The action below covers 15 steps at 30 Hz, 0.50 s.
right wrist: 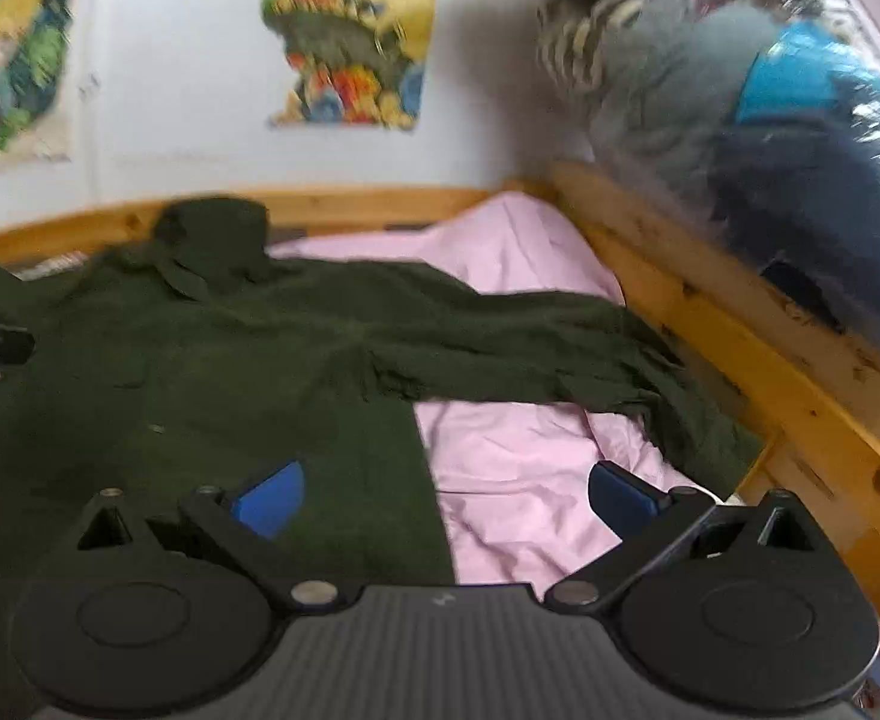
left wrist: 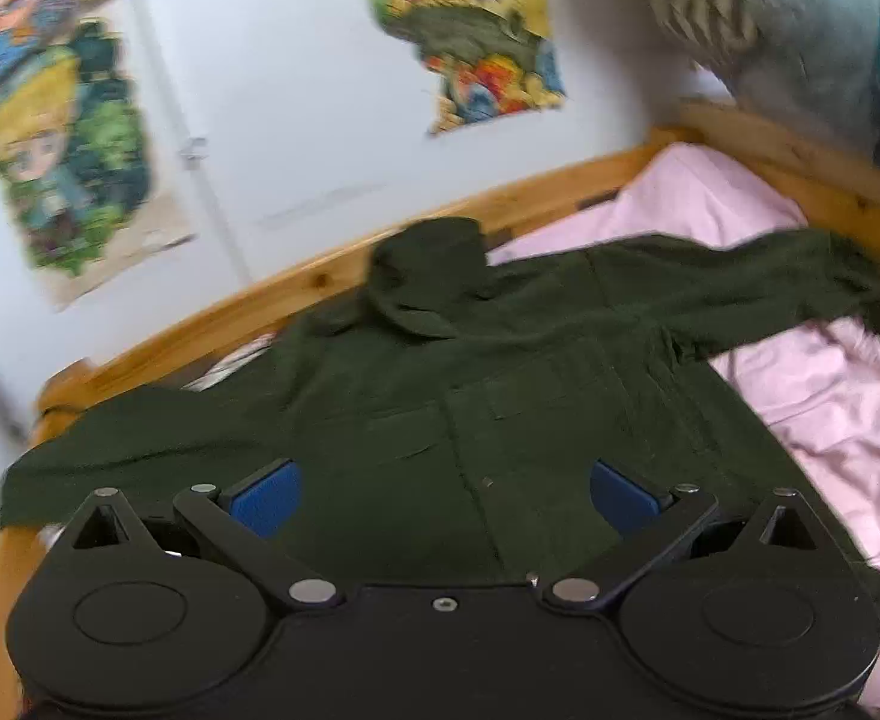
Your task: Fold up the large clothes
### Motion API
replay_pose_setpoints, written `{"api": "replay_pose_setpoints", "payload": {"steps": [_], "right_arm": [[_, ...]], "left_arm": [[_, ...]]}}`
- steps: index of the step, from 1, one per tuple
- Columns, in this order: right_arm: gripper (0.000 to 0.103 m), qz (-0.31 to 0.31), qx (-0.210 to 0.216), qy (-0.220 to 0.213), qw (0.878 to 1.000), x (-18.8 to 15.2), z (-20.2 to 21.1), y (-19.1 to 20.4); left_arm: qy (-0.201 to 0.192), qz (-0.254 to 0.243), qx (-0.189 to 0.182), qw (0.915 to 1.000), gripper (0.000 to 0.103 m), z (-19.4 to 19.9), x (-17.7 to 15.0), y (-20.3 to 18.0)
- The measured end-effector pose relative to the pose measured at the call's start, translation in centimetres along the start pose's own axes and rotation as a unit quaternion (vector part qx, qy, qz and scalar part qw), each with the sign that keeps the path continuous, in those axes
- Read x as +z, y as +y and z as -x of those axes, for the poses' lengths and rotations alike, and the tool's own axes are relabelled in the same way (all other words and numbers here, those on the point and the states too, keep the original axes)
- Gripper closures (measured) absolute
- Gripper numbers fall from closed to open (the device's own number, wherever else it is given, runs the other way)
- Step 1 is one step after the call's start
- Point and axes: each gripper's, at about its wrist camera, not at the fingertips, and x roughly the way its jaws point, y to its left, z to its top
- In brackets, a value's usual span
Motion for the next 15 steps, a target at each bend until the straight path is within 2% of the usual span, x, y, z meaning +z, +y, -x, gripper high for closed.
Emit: {"api": "replay_pose_setpoints", "payload": {"steps": [3, 9, 11, 15], "right_arm": [[0.000, 0.025, -0.020, 0.010, 0.999, 0.5, -5.5, 0.6], [0.000, 0.032, -0.029, 0.024, 0.999, 2.0, -14.4, 1.6], [0.000, 0.033, -0.037, 0.018, 0.999, 2.2, -16.1, 1.5], [0.000, -0.027, -0.046, -0.028, 0.998, 2.1, -16.6, -1.6]], "left_arm": [[-0.025, -0.021, -0.020, 0.9993, 0.001, -6.0, -1.2, -1.5], [0.024, -0.002, -0.070, 0.9972, 0.001, -15.0, -3.7, -0.6], [0.030, -0.005, -0.072, 0.9969, 0.001, -17.6, -3.7, -0.5], [-0.005, -0.012, -0.059, 0.9982, 0.001, -21.8, -3.1, -1.8]]}}
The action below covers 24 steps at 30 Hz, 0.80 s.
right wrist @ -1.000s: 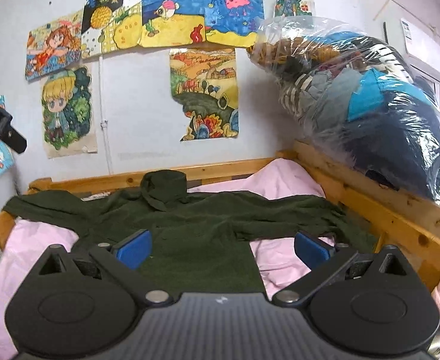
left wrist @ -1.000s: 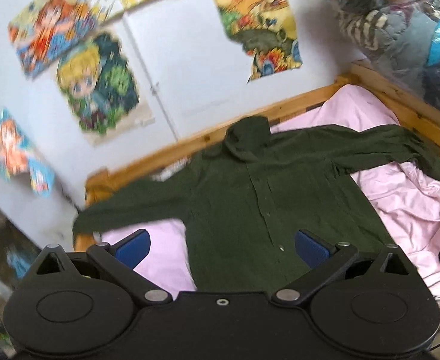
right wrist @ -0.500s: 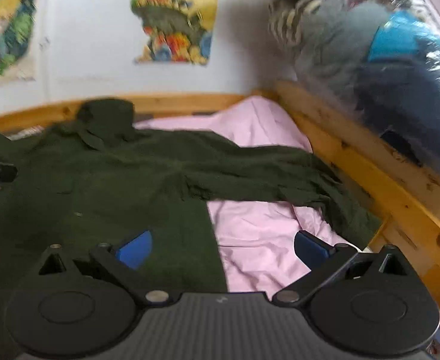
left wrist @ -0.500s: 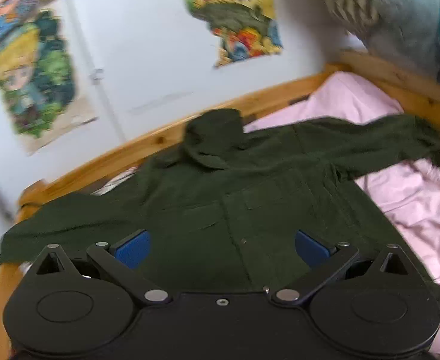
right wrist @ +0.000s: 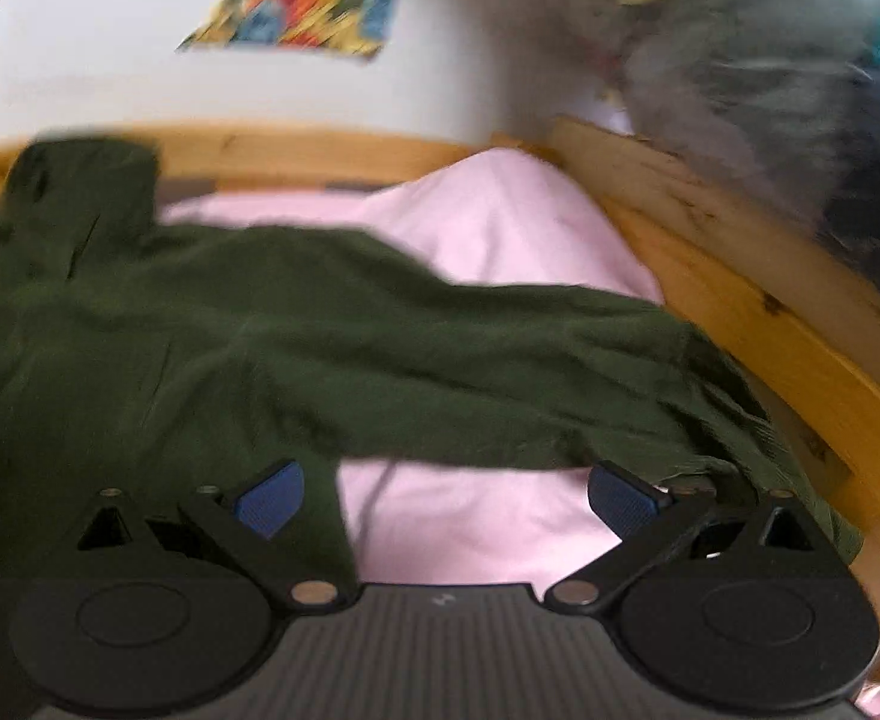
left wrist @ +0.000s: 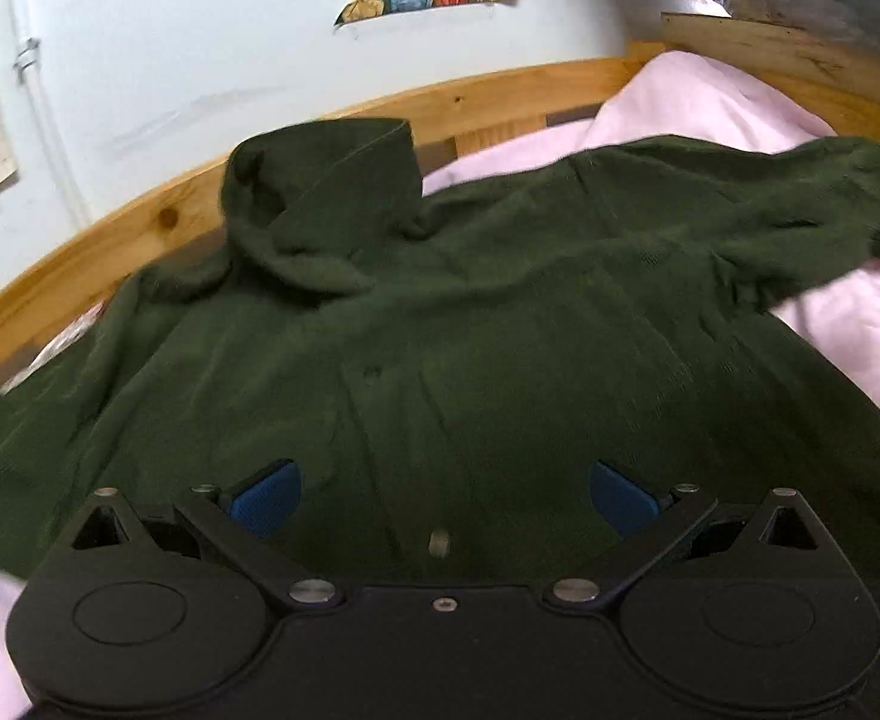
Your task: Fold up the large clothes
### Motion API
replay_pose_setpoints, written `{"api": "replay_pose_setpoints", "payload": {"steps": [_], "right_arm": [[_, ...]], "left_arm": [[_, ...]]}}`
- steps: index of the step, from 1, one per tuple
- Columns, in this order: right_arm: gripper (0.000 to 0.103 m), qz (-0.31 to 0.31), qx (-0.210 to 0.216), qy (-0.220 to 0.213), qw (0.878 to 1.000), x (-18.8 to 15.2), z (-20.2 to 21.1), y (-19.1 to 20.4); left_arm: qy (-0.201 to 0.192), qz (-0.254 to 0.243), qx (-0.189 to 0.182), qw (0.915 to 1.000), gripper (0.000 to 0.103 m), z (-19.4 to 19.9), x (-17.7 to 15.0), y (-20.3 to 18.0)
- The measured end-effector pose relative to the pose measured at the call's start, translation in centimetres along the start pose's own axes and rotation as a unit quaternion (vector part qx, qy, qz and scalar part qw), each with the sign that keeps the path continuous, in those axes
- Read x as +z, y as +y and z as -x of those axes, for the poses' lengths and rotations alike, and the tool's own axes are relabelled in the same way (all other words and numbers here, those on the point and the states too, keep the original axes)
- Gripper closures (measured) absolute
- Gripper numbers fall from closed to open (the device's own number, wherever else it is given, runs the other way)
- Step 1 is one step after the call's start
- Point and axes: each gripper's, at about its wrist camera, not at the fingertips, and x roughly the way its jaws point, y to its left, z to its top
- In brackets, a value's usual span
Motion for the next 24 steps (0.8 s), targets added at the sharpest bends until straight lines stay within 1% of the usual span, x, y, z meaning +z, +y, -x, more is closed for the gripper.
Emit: {"api": "replay_pose_setpoints", "payload": {"steps": [2, 4, 5, 7, 8, 9, 11, 12, 13, 14, 15, 18, 19, 20, 21, 23, 24], "right_arm": [[0.000, -0.049, -0.038, -0.023, 0.998, -0.7, 0.4, -2.7], [0.000, -0.097, -0.083, -0.045, 0.991, -1.8, 1.0, -5.7], [0.000, -0.125, -0.099, -0.050, 0.986, -2.4, 1.1, -7.5], [0.000, -0.179, -0.121, -0.036, 0.976, -3.5, 0.3, -10.6], [0.000, -0.210, -0.133, -0.021, 0.968, -4.0, -0.3, -12.1], [0.001, -0.248, -0.143, -0.007, 0.958, -4.7, -0.8, -13.7], [0.005, -0.309, -0.159, -0.004, 0.938, -6.0, -1.5, -16.1], [0.005, -0.331, -0.164, -0.007, 0.929, -6.6, -1.9, -17.3], [0.008, -0.341, -0.170, -0.012, 0.925, -7.1, -2.3, -18.0], [0.013, -0.348, -0.179, -0.012, 0.920, -7.4, -2.8, -18.7], [0.015, -0.355, -0.181, -0.010, 0.917, -7.6, -3.3, -19.2], [0.019, -0.370, -0.138, -0.019, 0.919, -7.9, -5.1, -20.6], [0.027, -0.367, -0.126, -0.022, 0.921, -7.9, -5.5, -20.8], [0.041, -0.366, -0.117, -0.021, 0.923, -7.9, -5.8, -20.9], [0.049, -0.366, -0.105, -0.021, 0.924, -7.8, -5.9, -20.9], [0.081, -0.353, -0.095, -0.027, 0.930, -7.1, -5.3, -20.2], [0.082, -0.340, -0.099, -0.033, 0.935, -6.3, -4.7, -19.4]], "left_arm": [[-0.017, 0.001, 0.005, 0.9998, 0.001, -1.6, 0.5, -1.0], [-0.040, 0.005, 0.000, 0.9992, 0.001, -2.8, 0.5, -2.4], [-0.045, 0.007, -0.006, 0.9989, 0.001, -3.5, 0.5, -3.0], [-0.053, 0.018, -0.017, 0.9983, 0.001, -4.5, 0.5, -4.1], [-0.054, 0.025, -0.021, 0.9980, 0.001, -5.1, 0.4, -4.5], [-0.052, 0.033, -0.026, 0.9977, 0.001, -5.6, 0.2, -4.9], [-0.044, 0.045, -0.040, 0.9972, 0.001, -6.1, -0.1, -5.3], [-0.037, 0.050, -0.046, 0.9970, 0.001, -6.2, -0.4, -5.4], [-0.032, 0.052, -0.050, 0.9969, 0.001, -6.3, -0.7, -5.5], [-0.028, 0.052, -0.050, 0.9970, 0.001, -6.2, -1.0, -5.5], [-0.026, 0.053, -0.049, 0.9971, 0.001, -6.1, -1.3, -5.4], [-0.019, 0.056, -0.049, 0.9970, 0.001, -5.5, -1.7, -4.7], [-0.016, 0.059, -0.052, 0.9968, 0.001, -5.4, -1.7, -4.3], [-0.013, 0.061, -0.055, 0.9965, 0.001, -5.1, -1.6, -3.9], [-0.010, 0.065, -0.055, 0.9963, 0.001, -5.0, -1.6, -3.5], [-0.006, 0.070, -0.053, 0.9961, 0.001, -4.8, -1.3, -2.9], [-0.004, 0.073, -0.050, 0.9961, 0.001, -4.8, -1.1, -2.6]]}}
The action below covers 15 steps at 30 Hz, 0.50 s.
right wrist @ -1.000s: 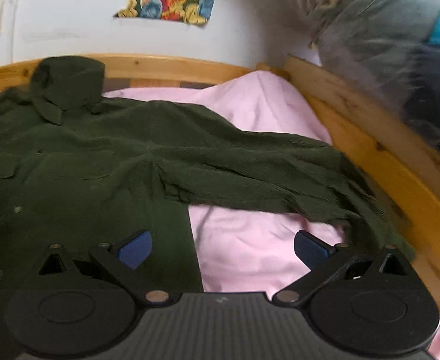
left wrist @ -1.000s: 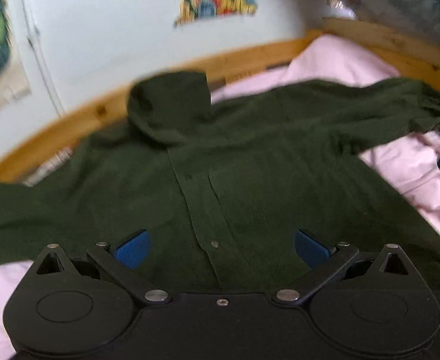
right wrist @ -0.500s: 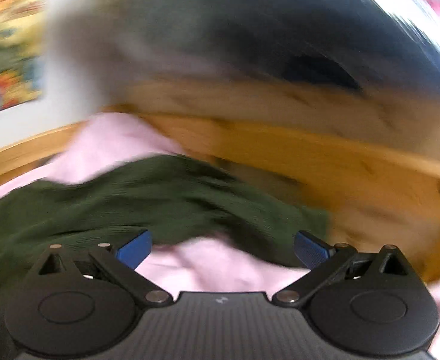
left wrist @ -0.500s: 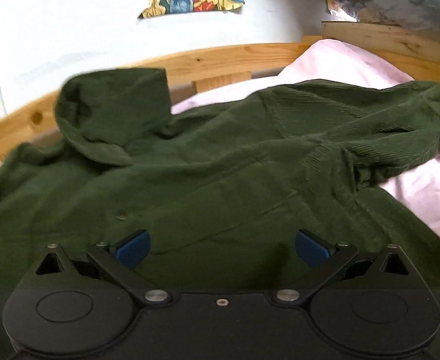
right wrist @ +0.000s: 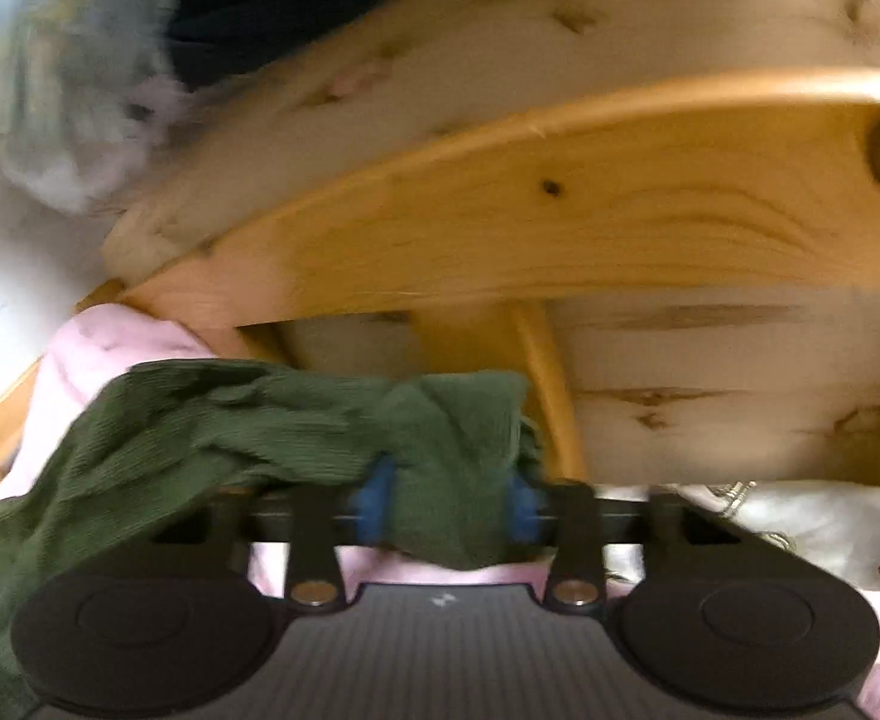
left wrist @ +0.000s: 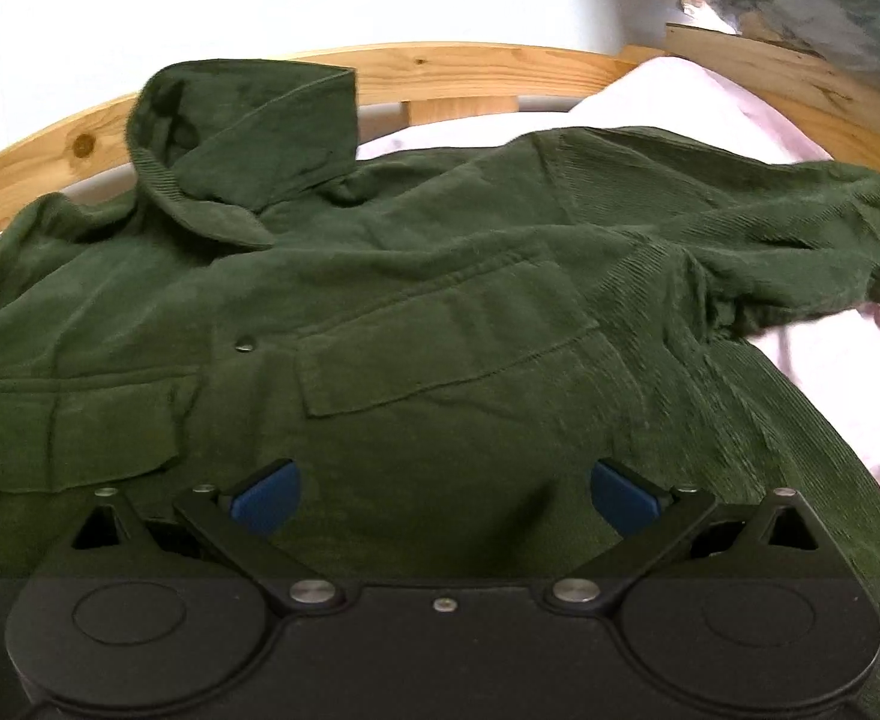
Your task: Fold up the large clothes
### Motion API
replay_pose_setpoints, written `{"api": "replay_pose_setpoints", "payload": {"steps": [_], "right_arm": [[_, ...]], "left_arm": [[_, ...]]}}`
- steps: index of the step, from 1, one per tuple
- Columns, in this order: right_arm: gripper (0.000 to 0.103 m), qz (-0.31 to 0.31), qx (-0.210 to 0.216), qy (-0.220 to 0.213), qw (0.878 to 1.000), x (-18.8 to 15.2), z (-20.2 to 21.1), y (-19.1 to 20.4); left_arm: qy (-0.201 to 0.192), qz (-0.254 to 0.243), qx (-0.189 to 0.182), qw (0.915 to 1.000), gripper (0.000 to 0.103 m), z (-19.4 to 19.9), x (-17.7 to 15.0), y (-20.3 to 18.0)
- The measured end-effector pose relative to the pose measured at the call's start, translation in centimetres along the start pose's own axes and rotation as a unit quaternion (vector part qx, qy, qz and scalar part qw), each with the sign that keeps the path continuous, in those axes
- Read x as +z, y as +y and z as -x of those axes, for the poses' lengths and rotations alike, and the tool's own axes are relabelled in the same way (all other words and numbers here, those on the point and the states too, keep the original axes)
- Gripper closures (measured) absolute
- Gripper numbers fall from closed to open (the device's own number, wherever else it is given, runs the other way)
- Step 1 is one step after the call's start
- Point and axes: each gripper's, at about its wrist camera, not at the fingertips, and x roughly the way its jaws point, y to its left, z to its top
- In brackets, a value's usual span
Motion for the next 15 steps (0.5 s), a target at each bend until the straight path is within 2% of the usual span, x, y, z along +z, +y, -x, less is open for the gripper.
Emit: {"api": "replay_pose_setpoints", "payload": {"steps": [3, 7, 11, 13, 15], "right_arm": [[0.088, 0.062, 0.001, -0.037, 0.997, 0.9, 2.9, 3.1], [0.089, 0.146, 0.027, -0.082, 0.986, 4.2, 7.2, 8.3], [0.089, 0.229, 0.064, -0.109, 0.965, 8.3, 11.6, 14.0], [0.089, 0.270, 0.096, -0.120, 0.951, 9.6, 14.4, 17.3], [0.089, 0.309, 0.146, -0.125, 0.931, 9.8, 16.9, 21.1]], "left_arm": [[-0.005, 0.013, 0.007, 0.9999, 0.001, 0.4, 0.5, 0.6], [-0.005, 0.032, 0.006, 0.9995, 0.001, 1.0, 0.8, 1.3], [0.007, 0.023, -0.001, 0.9997, 0.001, 1.7, 1.0, 1.9], [0.007, 0.013, -0.001, 0.9999, 0.001, 2.3, 1.0, 2.2], [-0.002, 0.007, -0.003, 1.0000, 0.001, 3.2, 0.9, 2.6]]}}
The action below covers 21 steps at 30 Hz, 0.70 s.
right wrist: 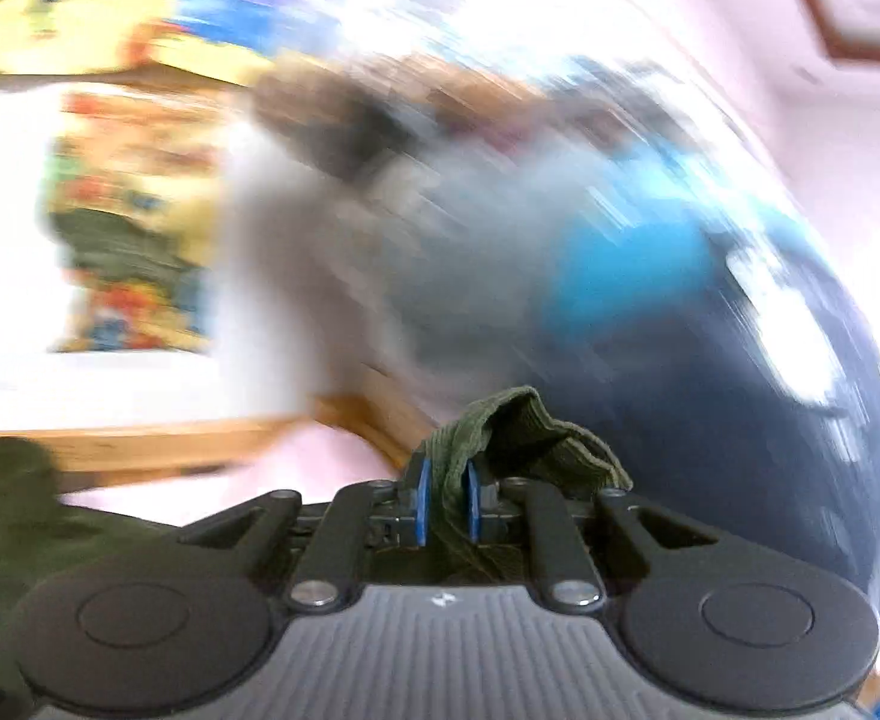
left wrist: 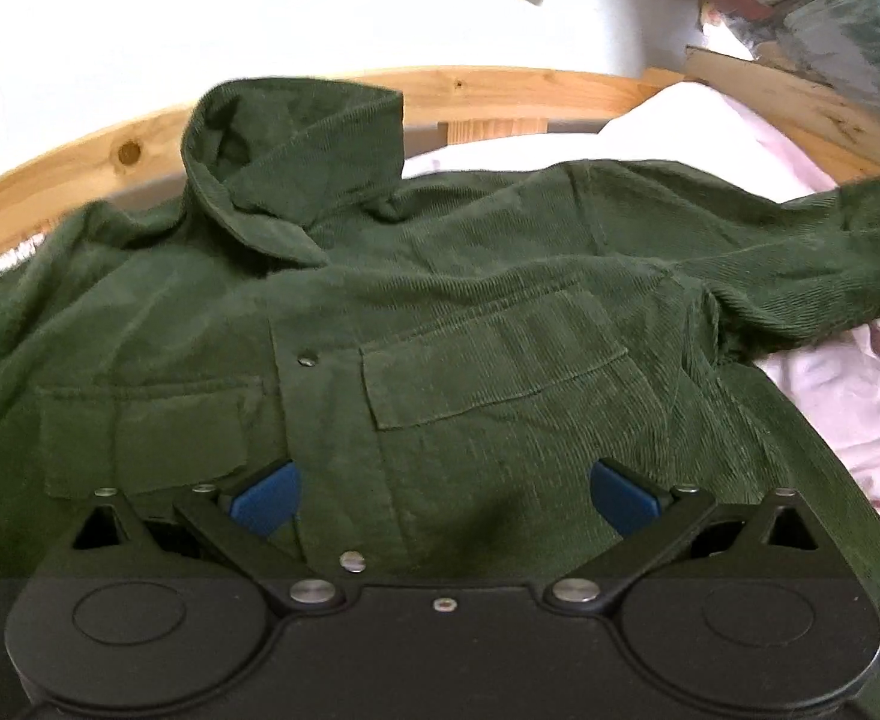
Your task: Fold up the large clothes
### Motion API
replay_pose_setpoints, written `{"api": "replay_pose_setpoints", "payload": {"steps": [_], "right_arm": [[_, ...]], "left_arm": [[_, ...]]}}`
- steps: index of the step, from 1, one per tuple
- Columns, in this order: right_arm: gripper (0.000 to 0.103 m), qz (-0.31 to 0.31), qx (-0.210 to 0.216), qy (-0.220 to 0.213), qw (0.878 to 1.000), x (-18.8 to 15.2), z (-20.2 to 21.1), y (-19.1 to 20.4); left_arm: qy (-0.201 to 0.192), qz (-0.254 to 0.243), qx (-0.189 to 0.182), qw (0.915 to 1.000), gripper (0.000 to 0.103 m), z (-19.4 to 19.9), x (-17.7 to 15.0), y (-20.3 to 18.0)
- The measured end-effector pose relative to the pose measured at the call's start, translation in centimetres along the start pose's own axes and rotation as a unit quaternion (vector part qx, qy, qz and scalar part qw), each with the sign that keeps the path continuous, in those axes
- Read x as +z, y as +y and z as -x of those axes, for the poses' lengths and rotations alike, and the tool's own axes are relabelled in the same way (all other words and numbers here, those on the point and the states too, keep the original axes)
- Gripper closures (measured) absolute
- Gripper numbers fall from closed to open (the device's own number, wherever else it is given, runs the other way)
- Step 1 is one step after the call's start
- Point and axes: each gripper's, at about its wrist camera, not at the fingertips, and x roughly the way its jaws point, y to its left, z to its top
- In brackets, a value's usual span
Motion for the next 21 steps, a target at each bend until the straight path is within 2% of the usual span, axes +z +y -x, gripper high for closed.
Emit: {"api": "replay_pose_setpoints", "payload": {"steps": [2, 3, 5, 8, 11, 14, 16, 18, 19, 20, 21], "right_arm": [[0.092, 0.018, 0.068, -0.022, 0.997, 1.9, 0.9, 3.3], [0.098, 0.025, 0.110, -0.040, 0.993, 2.5, 1.4, 5.1], [0.098, 0.037, 0.200, -0.067, 0.977, 3.3, 2.2, 9.3], [0.099, 0.039, 0.303, -0.063, 0.950, 3.0, 1.1, 16.0], [0.099, 0.037, 0.386, -0.022, 0.921, 0.9, -0.4, 22.8], [0.099, 0.023, 0.445, 0.034, 0.895, -2.3, -2.6, 28.1], [0.098, 0.031, 0.468, 0.071, 0.880, -4.6, -3.2, 30.7], [0.095, 0.031, 0.507, 0.122, 0.853, -6.7, -4.1, 31.9], [0.084, 0.021, 0.519, 0.145, 0.842, -7.6, -4.4, 31.8], [0.059, 0.011, 0.523, 0.159, 0.837, -8.3, -4.5, 31.4], [0.046, -0.002, 0.530, 0.163, 0.832, -9.1, -4.8, 30.0]], "left_arm": [[-0.009, -0.003, -0.004, 0.9999, 0.001, 0.8, -0.2, 0.3], [-0.013, -0.004, -0.007, 0.9999, 0.001, 1.4, -0.4, 0.4], [-0.018, -0.005, -0.013, 0.9998, 0.001, 2.4, -1.0, 0.6], [-0.013, 0.001, -0.021, 0.9997, 0.001, 3.9, -2.2, 1.4], [0.003, 0.020, -0.029, 0.9994, 0.001, 5.2, -3.6, 2.3], [0.017, 0.045, -0.022, 0.9986, 0.001, 6.2, -5.3, 3.5], [0.027, 0.058, -0.014, 0.9978, 0.001, 6.7, -6.3, 4.3], [0.036, 0.068, -0.006, 0.9970, 0.001, 7.1, -7.3, 5.1], [0.037, 0.073, -0.003, 0.9966, 0.001, 7.4, -7.8, 5.4], [0.037, 0.078, -0.003, 0.9963, 0.001, 7.6, -8.1, 5.8], [0.037, 0.083, -0.004, 0.9958, 0.001, 7.8, -8.4, 6.1]]}}
